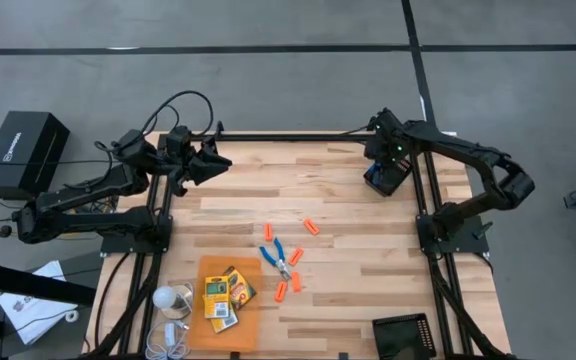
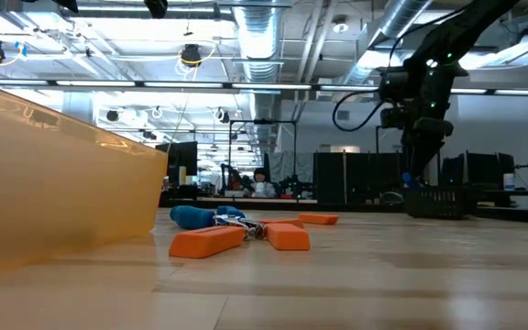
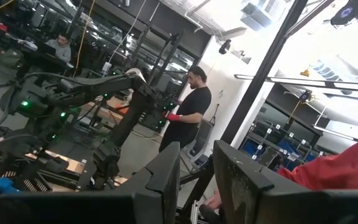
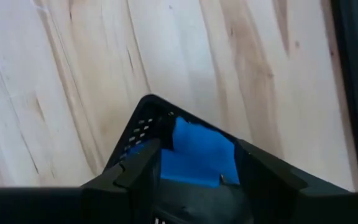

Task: Pick & Place School Supplies
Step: Put the bottom blue hole puncher into the top black bin

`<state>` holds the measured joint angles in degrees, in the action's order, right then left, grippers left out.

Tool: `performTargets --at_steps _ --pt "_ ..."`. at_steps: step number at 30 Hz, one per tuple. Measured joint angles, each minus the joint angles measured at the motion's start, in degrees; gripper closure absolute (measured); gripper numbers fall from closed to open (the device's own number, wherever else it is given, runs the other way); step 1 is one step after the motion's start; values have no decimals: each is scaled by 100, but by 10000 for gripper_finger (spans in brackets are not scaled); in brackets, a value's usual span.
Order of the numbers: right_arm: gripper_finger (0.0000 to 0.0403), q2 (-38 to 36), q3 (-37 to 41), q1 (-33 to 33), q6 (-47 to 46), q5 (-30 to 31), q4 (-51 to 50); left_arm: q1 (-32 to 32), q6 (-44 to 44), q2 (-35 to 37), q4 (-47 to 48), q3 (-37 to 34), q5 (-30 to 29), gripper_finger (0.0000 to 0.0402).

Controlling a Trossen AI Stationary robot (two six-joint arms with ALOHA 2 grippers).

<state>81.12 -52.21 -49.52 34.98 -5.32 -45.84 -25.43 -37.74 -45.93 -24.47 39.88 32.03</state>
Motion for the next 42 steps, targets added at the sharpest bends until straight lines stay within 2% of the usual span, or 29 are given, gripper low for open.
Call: performTargets --at_steps 7,10,12,17,19,25,30,42 --pt "221 234 -2 2 -33 -22 250 0 1 1 -1 -2 -7 310" --pt "238 264 0 2 -35 -19 252 0 2 0 -2 0 -9 310" --pt "262 256 0 17 -44 63 358 0 33 0 -2 0 -24 310" --pt "358 241 -35 35 -54 183 410 0 125 0 -2 0 -122 310" --pt "384 243 -106 26 -49 193 425 0 125 0 -2 0 -170 310" --pt "363 241 -325 26 -50 220 391 0 120 0 -2 0 -203 310" --pt "392 241 -557 26 14 220 176 0 116 0 -2 0 -203 310" --pt "393 153 -1116 198 638 218 -870 -2 159 0 -4 0 -203 310"
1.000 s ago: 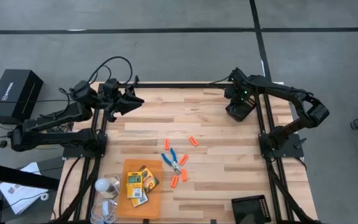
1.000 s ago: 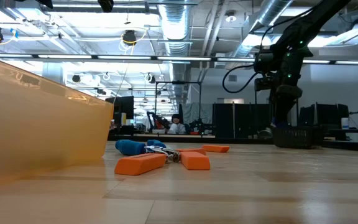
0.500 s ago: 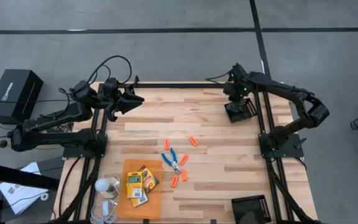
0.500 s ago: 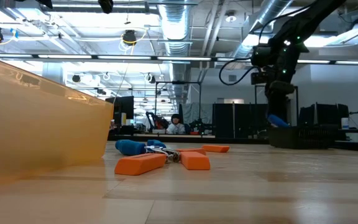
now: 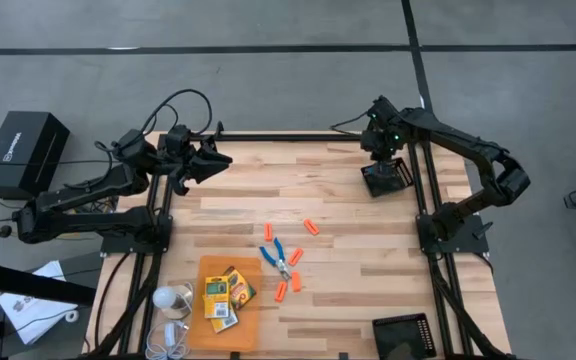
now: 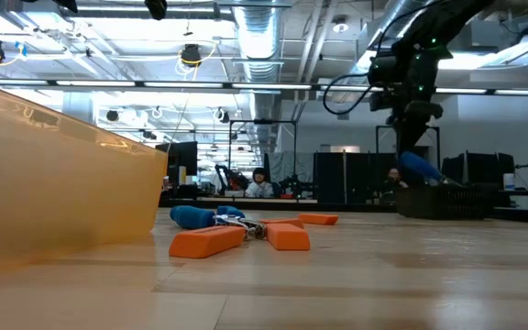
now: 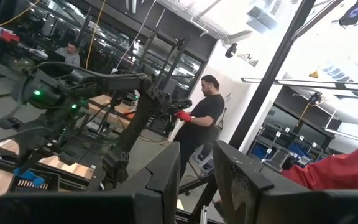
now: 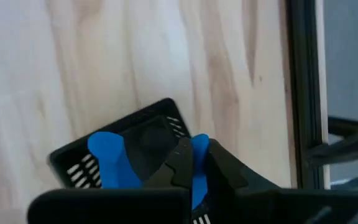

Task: Pick & Place School Supplies
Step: Put the bottom blue hole puncher into the top black bin

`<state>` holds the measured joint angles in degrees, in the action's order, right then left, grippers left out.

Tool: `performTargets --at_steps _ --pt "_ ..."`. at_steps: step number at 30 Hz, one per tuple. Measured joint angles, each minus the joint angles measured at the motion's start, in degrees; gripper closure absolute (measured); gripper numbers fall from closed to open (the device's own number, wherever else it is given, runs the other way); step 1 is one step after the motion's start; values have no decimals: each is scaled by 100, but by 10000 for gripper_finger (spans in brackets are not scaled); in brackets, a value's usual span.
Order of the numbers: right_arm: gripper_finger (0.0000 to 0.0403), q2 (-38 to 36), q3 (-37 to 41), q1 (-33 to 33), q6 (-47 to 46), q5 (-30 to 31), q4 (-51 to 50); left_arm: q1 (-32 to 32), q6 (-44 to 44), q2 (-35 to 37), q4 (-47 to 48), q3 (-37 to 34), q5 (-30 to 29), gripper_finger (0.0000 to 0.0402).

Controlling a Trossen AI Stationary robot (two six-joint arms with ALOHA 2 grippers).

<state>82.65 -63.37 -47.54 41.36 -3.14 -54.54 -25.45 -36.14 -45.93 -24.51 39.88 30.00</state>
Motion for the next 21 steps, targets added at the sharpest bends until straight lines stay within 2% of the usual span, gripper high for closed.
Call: performTargets --at_steps 6,21 --pt "393 -226 -3 313 522 7 -572 -2 17 0 2 -1 -22 310" --pt "394 -128 207 354 1523 -1 -582 -2 328 0 0 -1 -28 310"
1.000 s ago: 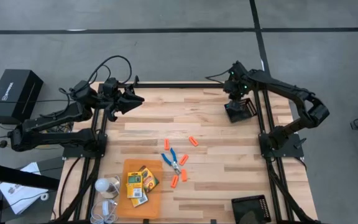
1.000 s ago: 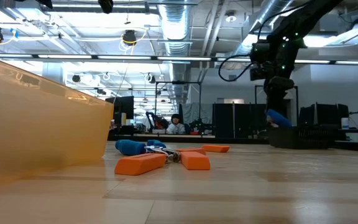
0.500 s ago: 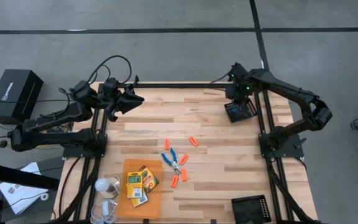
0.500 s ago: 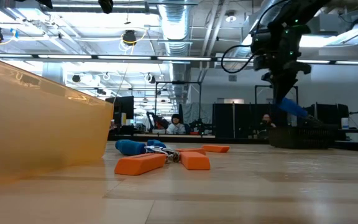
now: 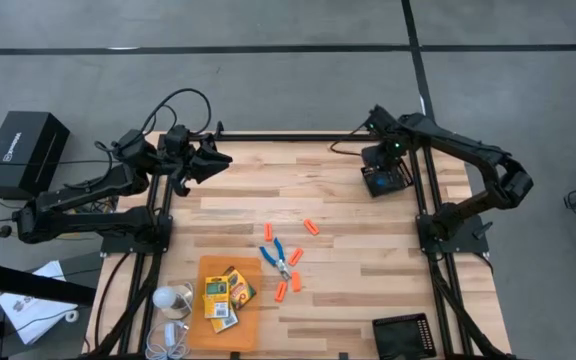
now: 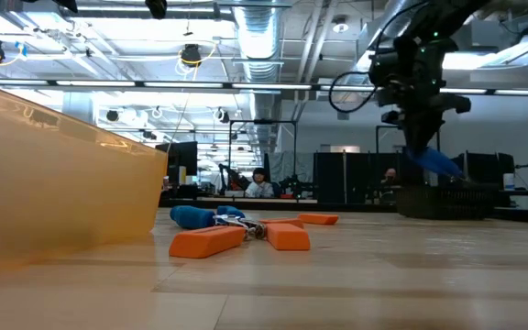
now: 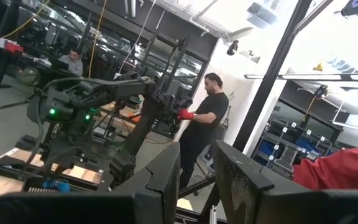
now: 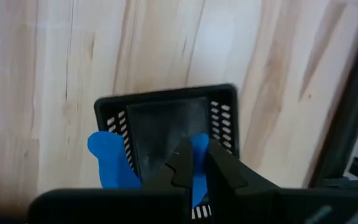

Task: Pick & Place School Supplies
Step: Put the bottom blue hole puncher into the top black bin

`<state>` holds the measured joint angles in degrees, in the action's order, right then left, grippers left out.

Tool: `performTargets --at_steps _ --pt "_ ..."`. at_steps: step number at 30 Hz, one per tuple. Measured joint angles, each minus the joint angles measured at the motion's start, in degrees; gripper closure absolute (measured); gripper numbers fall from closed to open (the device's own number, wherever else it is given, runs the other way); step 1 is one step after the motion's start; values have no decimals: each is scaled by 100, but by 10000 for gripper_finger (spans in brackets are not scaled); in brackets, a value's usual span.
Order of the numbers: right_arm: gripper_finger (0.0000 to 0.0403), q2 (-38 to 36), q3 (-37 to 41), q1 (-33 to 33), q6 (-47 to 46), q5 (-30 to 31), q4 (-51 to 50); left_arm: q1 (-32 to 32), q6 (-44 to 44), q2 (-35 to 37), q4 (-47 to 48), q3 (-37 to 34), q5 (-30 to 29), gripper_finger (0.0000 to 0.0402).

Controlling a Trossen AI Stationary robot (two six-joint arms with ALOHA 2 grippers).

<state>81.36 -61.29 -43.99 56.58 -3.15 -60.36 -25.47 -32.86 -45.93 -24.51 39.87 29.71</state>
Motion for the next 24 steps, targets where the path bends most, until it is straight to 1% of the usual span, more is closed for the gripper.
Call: performTargets --at_steps 5,10,18,24 --pt "394 4 290 -1 107 4 202 0 12 0 0 0 -2 310" --pt "394 4 499 -137 369 17 432 0 13 0 2 1 -4 310" --pt "394 4 516 -381 491 16 472 0 151 0 2 1 -21 310" --pt "394 4 516 -382 486 -7 432 0 153 0 2 1 -17 310"
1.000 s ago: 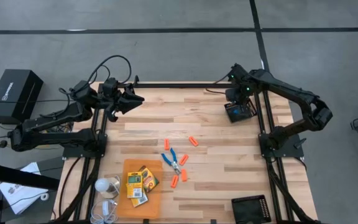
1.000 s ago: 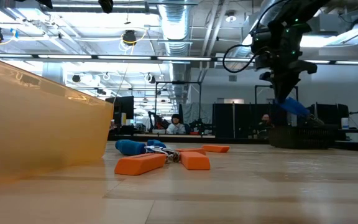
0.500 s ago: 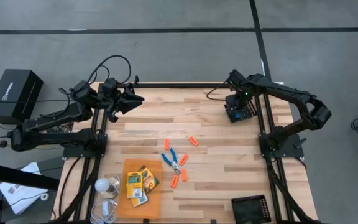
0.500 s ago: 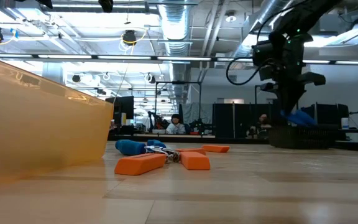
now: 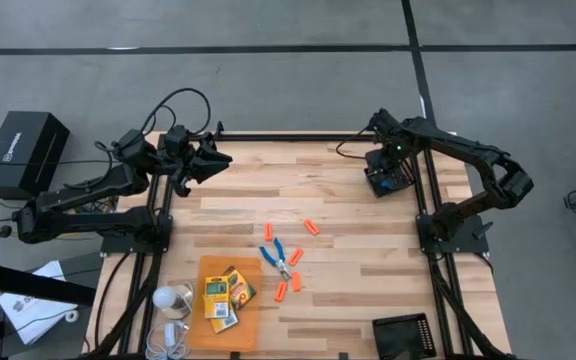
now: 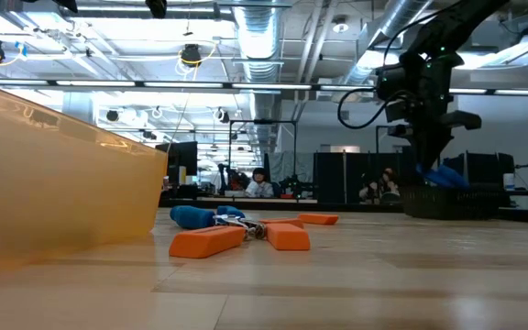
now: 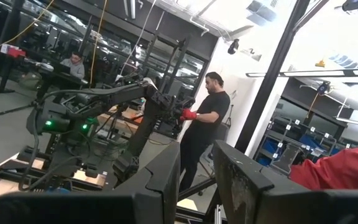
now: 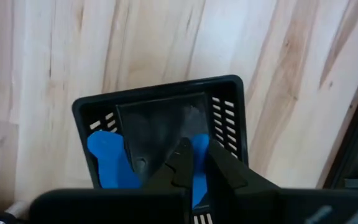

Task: Pick & Place School Supplies
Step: Put the bottom blue hole puncher into the top black bin, then put the blue hole puncher into the top black bin

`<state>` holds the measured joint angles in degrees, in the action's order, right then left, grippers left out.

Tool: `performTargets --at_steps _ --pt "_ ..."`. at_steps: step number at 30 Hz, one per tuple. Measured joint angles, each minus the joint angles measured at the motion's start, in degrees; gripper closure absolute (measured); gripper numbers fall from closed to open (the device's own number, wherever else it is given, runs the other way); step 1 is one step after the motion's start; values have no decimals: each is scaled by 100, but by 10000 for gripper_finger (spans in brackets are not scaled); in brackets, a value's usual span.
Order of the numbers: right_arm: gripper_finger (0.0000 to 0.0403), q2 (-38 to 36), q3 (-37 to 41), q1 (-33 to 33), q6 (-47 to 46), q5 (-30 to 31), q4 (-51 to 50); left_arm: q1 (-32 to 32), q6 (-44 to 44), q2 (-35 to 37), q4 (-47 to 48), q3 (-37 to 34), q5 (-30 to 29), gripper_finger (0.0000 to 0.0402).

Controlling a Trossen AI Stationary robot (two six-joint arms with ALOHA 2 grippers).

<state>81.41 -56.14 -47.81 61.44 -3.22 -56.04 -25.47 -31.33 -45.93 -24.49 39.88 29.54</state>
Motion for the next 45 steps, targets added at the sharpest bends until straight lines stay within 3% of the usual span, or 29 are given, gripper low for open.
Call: performTargets --at_steps 4,15,24,27,29,33,37,40,45 --pt "386 0 0 54 -292 -15 -28 0 -13 0 0 0 4 310" --pt "268 2 0 116 -506 -13 -12 0 -19 0 2 0 24 310" --pt "253 2 -15 118 -727 52 39 0 -22 0 2 0 19 310" --pt "261 2 -185 205 -1361 -47 -27 2 -23 -69 -14 0 18 310" --pt "268 2 -355 312 -1846 -457 -98 -5 -41 -159 26 -2 -23 310" --pt "282 2 -876 565 -2961 -1845 31 -104 -22 -434 -2 -2 -229 310" --pt "289 2 -1297 943 -4676 -3225 742 -151 -24 -852 5 -2 -245 310" --pt "290 2 -1443 1533 -5950 -3350 1218 -151 -28 -1192 116 -2 -260 310" --pt "290 2 -1440 2696 -7325 -2663 2210 -163 666 -1672 1283 -1 -566 310"
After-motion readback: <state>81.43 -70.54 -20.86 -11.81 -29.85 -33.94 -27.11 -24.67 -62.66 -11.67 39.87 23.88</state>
